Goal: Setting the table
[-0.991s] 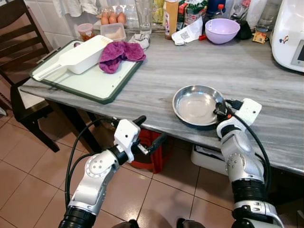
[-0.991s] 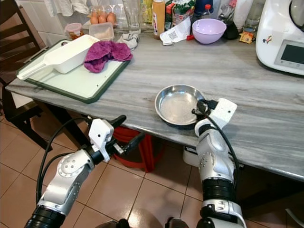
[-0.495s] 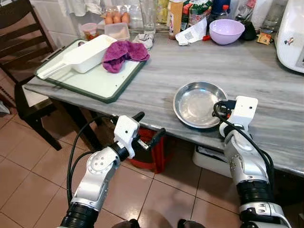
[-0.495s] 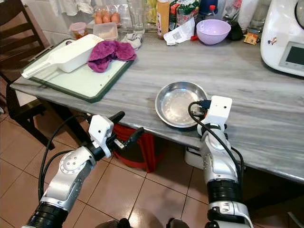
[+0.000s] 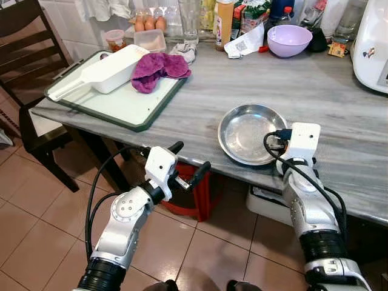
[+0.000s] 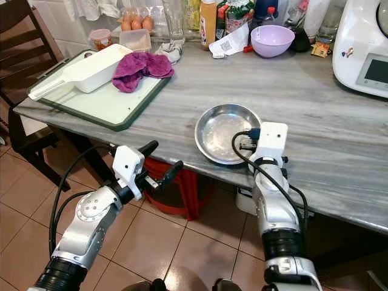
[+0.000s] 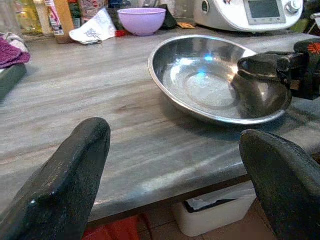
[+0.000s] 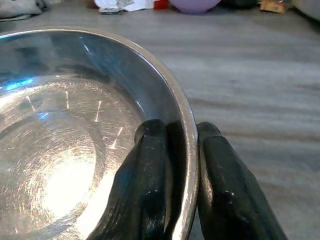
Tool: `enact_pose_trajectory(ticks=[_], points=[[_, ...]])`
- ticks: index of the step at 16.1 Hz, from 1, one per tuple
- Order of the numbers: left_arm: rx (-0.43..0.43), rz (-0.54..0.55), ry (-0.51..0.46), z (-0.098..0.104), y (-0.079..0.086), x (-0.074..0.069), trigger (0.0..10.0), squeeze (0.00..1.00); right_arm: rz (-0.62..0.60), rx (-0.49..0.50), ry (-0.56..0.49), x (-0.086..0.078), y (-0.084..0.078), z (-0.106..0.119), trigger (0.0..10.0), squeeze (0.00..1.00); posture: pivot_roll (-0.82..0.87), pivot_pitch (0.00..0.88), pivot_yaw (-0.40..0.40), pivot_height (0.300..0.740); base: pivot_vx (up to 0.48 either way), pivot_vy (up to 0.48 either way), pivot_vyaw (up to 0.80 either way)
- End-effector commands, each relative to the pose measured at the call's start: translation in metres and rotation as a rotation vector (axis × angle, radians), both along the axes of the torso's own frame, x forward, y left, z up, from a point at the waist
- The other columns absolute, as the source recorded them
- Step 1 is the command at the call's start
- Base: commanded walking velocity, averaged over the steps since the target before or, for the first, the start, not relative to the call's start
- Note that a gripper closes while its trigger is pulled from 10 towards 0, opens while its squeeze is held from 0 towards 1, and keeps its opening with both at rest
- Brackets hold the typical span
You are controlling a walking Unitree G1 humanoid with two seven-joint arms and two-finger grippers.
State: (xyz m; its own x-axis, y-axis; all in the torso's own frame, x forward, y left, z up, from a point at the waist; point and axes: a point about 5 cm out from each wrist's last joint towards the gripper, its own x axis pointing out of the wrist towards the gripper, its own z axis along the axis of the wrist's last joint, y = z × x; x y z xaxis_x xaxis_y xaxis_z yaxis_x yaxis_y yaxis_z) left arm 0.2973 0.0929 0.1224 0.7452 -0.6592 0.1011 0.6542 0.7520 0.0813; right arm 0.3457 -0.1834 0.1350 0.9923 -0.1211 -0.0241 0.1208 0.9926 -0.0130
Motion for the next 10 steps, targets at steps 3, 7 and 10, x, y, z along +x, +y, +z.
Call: enact_pose_trajectory(ticks=[3, 7, 10], points=[[-0.005, 0.025, -0.009, 0.002, 0.001, 0.004, 10.0, 0.00, 0.016, 0.081, -0.023, -0.008, -0.003, -0.003, 10.0, 1.00, -0.12, 0.126, 0.087, 0.740, 0.000, 0.000, 0.00], [-0.005, 0.022, -0.011, 0.003, -0.001, 0.006, 10.0, 0.00, 0.015, 0.121, 0.080, -0.009, -0.004, -0.017, 10.0, 0.00, -0.12, 0.124, 0.089, 0.740, 0.000, 0.000, 0.00], [-0.006, 0.029, -0.015, 0.004, 0.000, 0.008, 10.0, 0.00, 0.004, 0.177, 0.050, -0.011, -0.005, -0.014, 0.0, 0.00, -0.12, 0.124, 0.089, 0.740, 0.000, 0.000, 0.00]])
